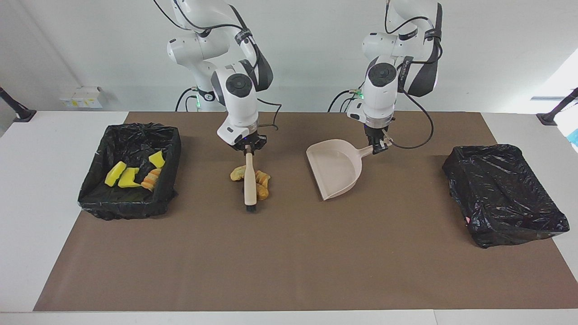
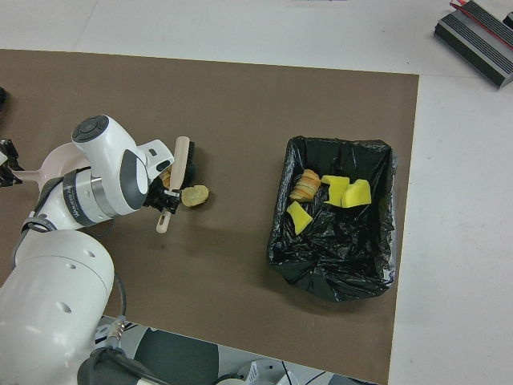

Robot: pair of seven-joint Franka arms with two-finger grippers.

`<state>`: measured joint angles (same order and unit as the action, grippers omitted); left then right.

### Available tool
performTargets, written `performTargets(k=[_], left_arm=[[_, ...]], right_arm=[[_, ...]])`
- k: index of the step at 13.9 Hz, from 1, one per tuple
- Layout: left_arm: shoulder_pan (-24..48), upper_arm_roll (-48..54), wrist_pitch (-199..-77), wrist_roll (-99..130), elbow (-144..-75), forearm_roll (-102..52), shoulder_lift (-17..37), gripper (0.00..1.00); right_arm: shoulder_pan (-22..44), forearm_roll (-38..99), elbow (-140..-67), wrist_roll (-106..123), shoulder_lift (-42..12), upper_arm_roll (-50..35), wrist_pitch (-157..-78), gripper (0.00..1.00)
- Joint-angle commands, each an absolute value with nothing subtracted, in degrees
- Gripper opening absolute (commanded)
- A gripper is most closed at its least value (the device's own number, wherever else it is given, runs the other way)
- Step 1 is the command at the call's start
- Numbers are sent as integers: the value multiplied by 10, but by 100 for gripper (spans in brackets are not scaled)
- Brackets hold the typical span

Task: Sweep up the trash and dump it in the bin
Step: 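Sweep the bread toward the center while the left gripper lowers the dustpan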

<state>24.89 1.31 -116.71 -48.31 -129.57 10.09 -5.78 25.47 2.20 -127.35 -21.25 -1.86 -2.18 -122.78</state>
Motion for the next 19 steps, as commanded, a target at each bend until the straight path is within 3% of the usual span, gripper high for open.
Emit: performTargets(k=[1, 4, 7, 13, 19], left_arm=[[260, 5, -1193, -490, -1314, 90, -60, 0], [260, 4, -1200, -494, -1321, 69, -63, 0], [259, 4, -1201, -490, -1320, 69, -62, 0], [258, 4, -1194, -495, -1321, 68, -63, 0], [253, 4, -1201, -483, -1325, 65, -63, 0]], right_arm=[[278, 57, -1239, -194, -59, -25, -1238, 0], [312, 115, -1222, -162, -65, -26, -1239, 0], [314, 272, -1200, -74, -76, -25, -1239, 0], [311, 451, -1159, -121, -80, -25, -1238, 0], [281, 371, -1121, -198, -50, -17, -1163, 0]])
